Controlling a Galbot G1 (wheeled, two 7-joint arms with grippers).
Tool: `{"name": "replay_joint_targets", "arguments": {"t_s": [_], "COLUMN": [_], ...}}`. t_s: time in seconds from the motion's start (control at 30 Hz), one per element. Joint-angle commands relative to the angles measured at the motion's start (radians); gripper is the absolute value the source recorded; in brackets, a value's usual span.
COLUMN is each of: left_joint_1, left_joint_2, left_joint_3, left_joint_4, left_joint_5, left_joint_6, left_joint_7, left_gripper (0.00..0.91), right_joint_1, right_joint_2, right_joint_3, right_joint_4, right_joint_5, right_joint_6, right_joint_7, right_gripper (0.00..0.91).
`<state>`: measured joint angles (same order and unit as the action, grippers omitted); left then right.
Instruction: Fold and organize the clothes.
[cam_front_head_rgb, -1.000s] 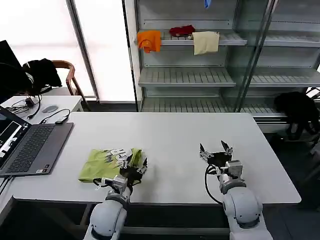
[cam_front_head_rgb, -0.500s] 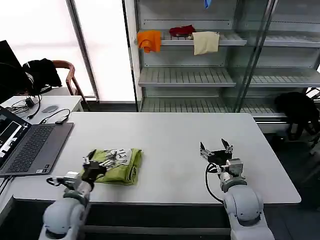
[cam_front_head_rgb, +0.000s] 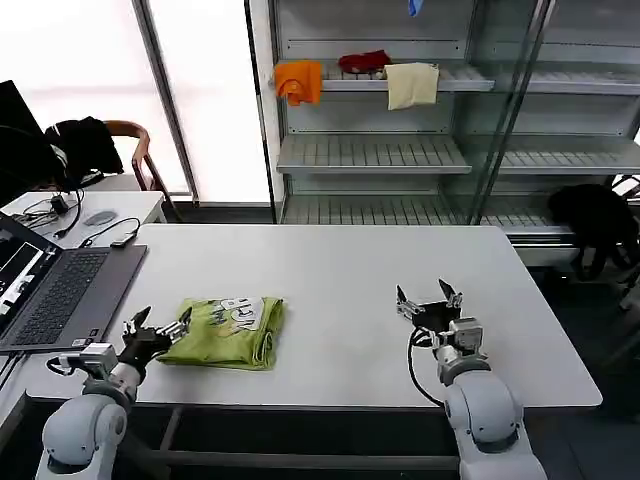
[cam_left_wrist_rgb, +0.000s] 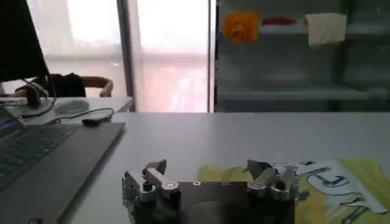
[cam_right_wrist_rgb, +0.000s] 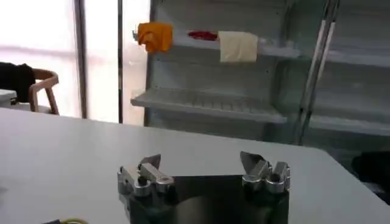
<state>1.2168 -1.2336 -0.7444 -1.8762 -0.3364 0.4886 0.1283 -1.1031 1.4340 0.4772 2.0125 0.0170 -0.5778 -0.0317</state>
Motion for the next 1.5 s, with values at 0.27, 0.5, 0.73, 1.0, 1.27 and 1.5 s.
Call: {"name": "replay_joint_targets", "arguments": {"t_s": [0.27,0.5,0.73,1.0,1.27,1.5], "left_joint_1": [-0.03,-0.028,-0.026,-0.022,-0.024,-0.02], "left_joint_2": [-0.019,-0.027,-0.029,-0.033,-0.036,-0.029], "left_joint_3": [0.009,0.018,0.015,0.015,0.017,-0.01], "left_joint_4": [0.117,0.14,0.138,0.135,0.135,0.108], "left_joint_5": [-0.014,-0.009,-0.012,-0.024,-0.032,0.051], "left_joint_6": [0.009,0.001,-0.001,0.004,-0.01,-0.08], "left_joint_7": [0.006,0.01,0.038,0.077,0.083,0.1], "left_gripper": [0.907,0.715,0.01,0.0,0.0,0.0], "right_joint_1": [-0.009,-0.017,-0.013,-0.009,-0.005,0.0], "right_joint_2": [0.003,-0.002,-0.001,-0.004,-0.005,-0.005], "right_joint_3": [-0.009,-0.003,-0.005,-0.006,-0.006,-0.006], "right_joint_4": [0.003,0.003,0.005,0.004,0.006,0.007], "right_joint_5": [-0.014,-0.013,-0.013,-0.014,-0.013,-0.012], "right_joint_6": [0.0,0.0,0.0,0.0,0.0,0.0], "right_joint_7": [-0.001,-0.005,-0.004,0.0,0.002,0.004], "right_gripper": [0.907,0.907,0.907,0.907,0.907,0.907]}}
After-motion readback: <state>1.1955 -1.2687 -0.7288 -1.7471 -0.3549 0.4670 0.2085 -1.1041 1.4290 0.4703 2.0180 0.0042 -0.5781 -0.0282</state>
